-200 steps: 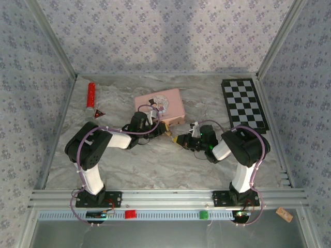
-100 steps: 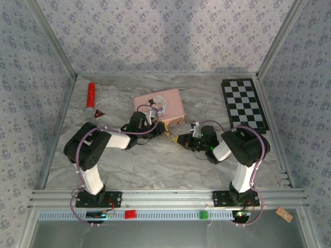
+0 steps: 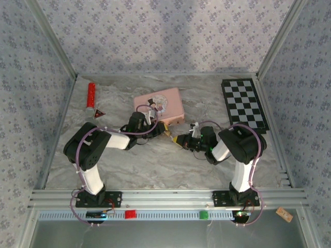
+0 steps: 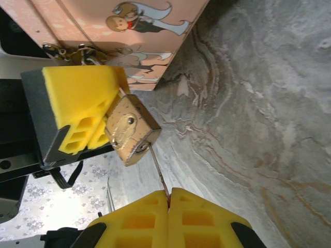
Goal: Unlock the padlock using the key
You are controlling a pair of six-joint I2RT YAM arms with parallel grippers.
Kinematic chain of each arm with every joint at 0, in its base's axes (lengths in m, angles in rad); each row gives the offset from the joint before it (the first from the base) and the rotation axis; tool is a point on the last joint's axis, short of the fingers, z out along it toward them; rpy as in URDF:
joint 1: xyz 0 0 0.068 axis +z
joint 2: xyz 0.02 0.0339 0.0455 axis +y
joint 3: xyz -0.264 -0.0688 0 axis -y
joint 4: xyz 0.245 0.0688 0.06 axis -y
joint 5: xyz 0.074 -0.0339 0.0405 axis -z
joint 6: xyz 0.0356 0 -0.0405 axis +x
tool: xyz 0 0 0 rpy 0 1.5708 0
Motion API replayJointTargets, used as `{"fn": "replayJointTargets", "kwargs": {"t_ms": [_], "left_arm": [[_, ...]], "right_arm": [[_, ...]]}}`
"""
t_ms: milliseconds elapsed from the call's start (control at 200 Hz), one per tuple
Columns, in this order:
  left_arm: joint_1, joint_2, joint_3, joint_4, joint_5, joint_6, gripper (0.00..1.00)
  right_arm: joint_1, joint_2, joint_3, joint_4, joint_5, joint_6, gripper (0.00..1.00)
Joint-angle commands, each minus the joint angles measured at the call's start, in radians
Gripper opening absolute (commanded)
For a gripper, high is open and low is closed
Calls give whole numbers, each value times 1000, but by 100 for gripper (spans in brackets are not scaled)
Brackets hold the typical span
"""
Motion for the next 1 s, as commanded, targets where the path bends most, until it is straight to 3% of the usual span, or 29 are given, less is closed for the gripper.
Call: {"fn": "replayJointTargets", "kwargs": {"t_ms": [0,994], "left_arm": [[-1,2,-20,20,104,-148,9],[0,6,-25,38,135,-144,9]], "right_arm": [[6,13,5,70,-17,27,0],[-23,59,15,147,-31,54,0]]}}
